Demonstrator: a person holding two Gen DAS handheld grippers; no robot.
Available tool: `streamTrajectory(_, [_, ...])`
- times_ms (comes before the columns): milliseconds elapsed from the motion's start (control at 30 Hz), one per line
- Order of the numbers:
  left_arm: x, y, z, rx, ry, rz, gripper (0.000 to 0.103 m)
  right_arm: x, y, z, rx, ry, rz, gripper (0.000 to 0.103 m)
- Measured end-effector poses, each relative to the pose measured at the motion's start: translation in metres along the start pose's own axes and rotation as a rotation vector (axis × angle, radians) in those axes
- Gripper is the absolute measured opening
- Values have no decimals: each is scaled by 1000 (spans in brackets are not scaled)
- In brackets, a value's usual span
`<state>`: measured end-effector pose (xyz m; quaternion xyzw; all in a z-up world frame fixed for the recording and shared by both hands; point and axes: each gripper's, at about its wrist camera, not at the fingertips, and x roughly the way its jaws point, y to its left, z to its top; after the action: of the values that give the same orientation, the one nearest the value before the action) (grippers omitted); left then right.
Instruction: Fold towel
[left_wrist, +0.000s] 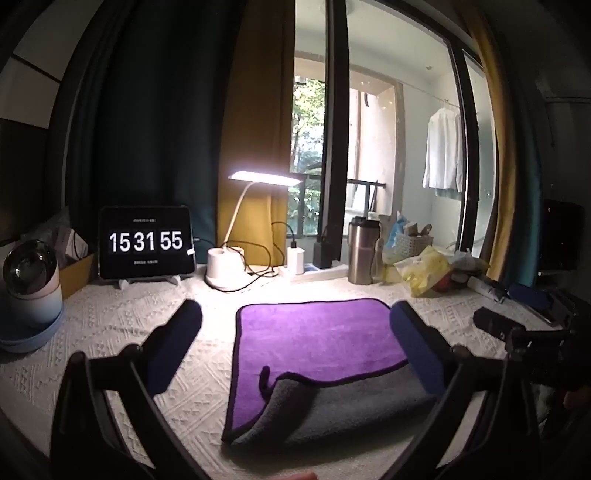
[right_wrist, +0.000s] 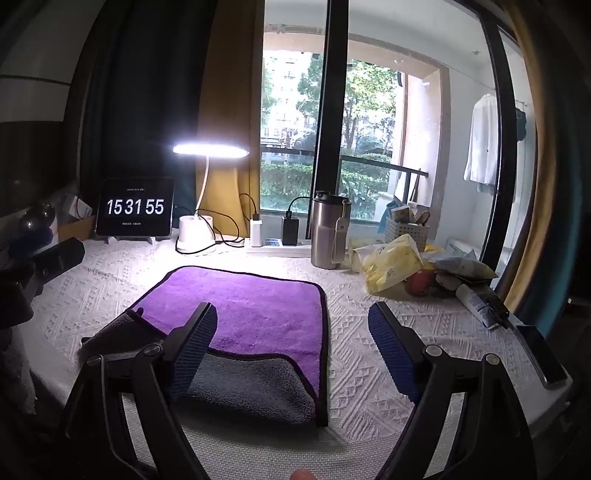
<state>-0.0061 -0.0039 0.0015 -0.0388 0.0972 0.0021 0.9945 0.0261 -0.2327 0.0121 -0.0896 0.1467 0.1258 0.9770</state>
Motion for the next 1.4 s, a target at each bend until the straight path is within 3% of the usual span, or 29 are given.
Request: streamTrajectory(1400, [4, 5, -2, -10, 7, 4, 102, 5, 5, 1, 14, 16, 38, 86])
